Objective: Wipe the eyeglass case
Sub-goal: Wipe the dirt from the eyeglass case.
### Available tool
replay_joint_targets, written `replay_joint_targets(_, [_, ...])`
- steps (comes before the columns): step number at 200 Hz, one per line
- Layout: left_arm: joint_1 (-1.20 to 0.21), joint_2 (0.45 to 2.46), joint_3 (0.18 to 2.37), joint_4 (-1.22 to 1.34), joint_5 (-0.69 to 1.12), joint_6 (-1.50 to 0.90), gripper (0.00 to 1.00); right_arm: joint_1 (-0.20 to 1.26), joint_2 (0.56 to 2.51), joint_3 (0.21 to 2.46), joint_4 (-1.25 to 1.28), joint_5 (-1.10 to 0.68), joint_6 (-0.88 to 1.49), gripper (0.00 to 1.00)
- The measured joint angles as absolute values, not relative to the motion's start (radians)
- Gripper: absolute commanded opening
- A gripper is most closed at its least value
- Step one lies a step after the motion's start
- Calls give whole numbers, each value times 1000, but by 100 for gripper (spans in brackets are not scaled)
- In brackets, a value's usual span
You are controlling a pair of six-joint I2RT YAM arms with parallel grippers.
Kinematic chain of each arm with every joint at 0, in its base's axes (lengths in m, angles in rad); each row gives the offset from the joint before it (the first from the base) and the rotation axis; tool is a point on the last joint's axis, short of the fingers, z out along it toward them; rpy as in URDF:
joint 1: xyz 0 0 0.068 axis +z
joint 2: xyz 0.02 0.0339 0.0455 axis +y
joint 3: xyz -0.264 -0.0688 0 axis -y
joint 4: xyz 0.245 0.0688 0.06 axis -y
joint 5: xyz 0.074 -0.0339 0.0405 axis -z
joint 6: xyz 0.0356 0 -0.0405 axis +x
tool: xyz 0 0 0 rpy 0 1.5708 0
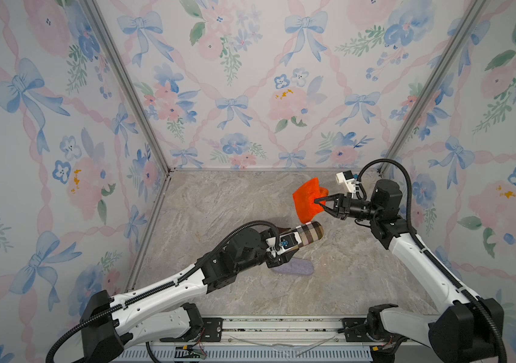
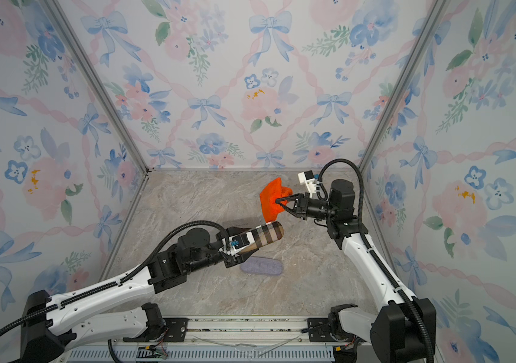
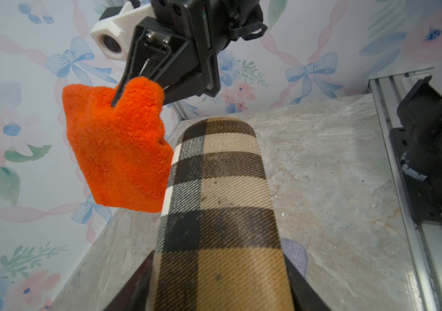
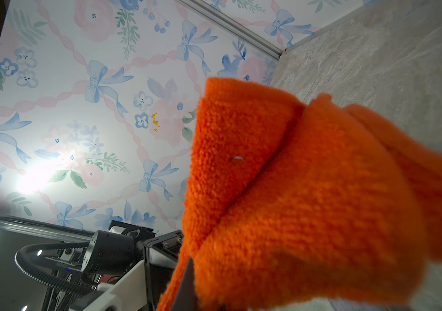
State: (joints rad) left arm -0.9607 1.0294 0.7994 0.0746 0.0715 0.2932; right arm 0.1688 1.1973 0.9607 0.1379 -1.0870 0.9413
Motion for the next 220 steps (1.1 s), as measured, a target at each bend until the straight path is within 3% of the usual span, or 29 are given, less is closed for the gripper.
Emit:
replay_joint_targets(35, [-774, 1008, 801, 145, 267, -55, 21, 149, 1055, 963, 40, -995, 834, 0])
replay_joint_targets(62, [-719, 1031, 823, 201, 393, -313, 22, 182, 856, 943, 46, -893, 759, 0])
replay_joint_targets(106, [-711, 1123, 929, 336, 580, -657, 23, 552, 780, 892, 81, -683, 513, 0])
replay_joint_targets(127, [-703, 1132, 932, 410, 617, -786, 23, 639, 812, 855, 107, -628, 426, 0])
replay_joint_targets(173, [-704, 1135, 932, 514, 675, -961, 24, 655, 872, 828, 175, -558, 324, 0])
replay_joint_targets(220, [-712, 1124, 931, 511, 660, -1013, 22, 573, 881, 866, 184, -552, 289, 0])
